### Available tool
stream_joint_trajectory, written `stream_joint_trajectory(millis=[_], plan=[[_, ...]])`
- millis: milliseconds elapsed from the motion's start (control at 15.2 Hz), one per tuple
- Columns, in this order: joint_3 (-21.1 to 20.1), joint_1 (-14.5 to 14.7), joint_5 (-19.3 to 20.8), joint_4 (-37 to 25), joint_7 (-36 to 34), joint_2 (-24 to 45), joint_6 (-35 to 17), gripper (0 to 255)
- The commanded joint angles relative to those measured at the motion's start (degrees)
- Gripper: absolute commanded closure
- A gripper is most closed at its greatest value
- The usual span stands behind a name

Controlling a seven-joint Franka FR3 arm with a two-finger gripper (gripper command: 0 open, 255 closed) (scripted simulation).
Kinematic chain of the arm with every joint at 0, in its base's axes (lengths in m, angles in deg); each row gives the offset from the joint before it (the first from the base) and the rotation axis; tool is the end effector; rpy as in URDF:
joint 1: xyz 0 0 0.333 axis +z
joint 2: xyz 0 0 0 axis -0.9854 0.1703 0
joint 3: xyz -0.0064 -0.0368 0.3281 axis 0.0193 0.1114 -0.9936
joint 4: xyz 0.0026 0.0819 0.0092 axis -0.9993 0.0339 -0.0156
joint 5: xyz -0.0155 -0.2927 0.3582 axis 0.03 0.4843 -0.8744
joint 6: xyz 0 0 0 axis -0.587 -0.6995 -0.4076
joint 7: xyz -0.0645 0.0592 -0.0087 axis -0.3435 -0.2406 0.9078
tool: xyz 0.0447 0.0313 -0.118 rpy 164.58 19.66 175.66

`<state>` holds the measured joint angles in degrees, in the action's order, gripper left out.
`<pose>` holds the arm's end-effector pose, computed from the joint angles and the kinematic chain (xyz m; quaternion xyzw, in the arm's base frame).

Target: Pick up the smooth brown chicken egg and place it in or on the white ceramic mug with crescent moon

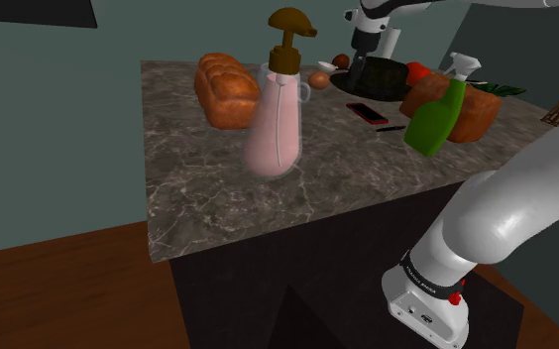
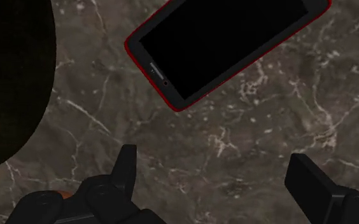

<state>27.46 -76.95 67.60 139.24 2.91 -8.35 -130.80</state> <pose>0.5310 -0.1886 0.5324 0.9634 0.2572 0.0107 0.0754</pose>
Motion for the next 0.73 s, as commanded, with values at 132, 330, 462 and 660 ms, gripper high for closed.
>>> stream_joint_trajectory(millis=[132,330,462,660], plan=[[3.02,0.56,-3.14,-8.43,11.09,9.13,-1.50,0],[4.31,0.16,-6.49,-15.68,19.10,16.40,-1.73,0],[4.61,-0.61,-8.92,-21.07,24.23,21.42,-1.37,0],[4.24,-2.48,-12.49,-30.18,31.36,29.15,0.03,0]])
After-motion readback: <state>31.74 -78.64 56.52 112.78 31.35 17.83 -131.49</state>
